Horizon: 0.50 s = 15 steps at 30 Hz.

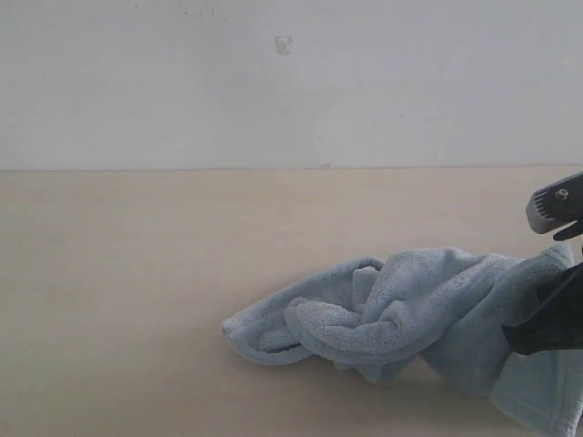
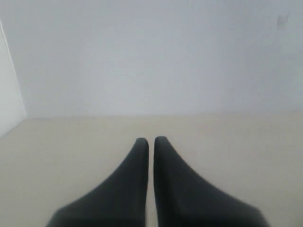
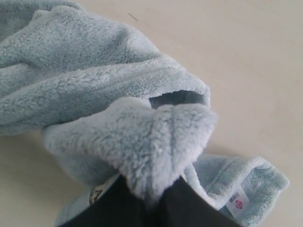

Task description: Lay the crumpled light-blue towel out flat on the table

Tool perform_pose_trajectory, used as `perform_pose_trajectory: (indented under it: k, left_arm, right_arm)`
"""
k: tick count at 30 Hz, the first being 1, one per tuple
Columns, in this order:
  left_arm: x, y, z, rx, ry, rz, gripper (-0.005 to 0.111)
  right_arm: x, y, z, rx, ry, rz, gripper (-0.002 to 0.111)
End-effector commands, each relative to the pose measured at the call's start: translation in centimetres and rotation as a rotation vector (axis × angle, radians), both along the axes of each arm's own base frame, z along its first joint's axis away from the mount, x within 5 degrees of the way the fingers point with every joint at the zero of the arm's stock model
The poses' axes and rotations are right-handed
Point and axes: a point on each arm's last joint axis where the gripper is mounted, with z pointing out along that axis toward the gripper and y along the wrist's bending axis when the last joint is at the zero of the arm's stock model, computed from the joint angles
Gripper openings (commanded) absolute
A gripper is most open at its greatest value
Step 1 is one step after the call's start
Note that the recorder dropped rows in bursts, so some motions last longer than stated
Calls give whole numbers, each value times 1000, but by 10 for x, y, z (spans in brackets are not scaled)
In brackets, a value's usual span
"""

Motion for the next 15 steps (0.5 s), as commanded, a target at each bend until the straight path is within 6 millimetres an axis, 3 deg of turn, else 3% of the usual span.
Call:
perform_pose_trajectory:
  k: [1, 3, 7, 10, 12, 13, 15]
  left_arm:
    - [-3, 2, 19, -527, -272, -41, 4]
    - [-3, 3, 19, -754, -294, -61, 4]
    - [-3, 5, 22, -750, -332, -61, 4]
    - [2, 11, 36, -732, -471, -50, 4]
    - [11, 10, 40, -740, -461, -71, 4]
    - [16, 7, 45, -696, -429, -85, 4]
    - [34, -4, 52, -392, -292, -142, 4]
  right_arm:
    - [2, 3, 2, 22, -43, 29, 0]
    - [4, 6, 5, 40, -79, 58, 0]
    - [7, 11, 10, 85, -136, 98, 0]
    - [7, 13, 11, 104, -153, 107, 0]
    - [7, 12, 11, 99, -147, 103, 0]
    - [7, 12, 11, 99, -147, 103, 0]
    - [7, 13, 11, 104, -153, 107, 0]
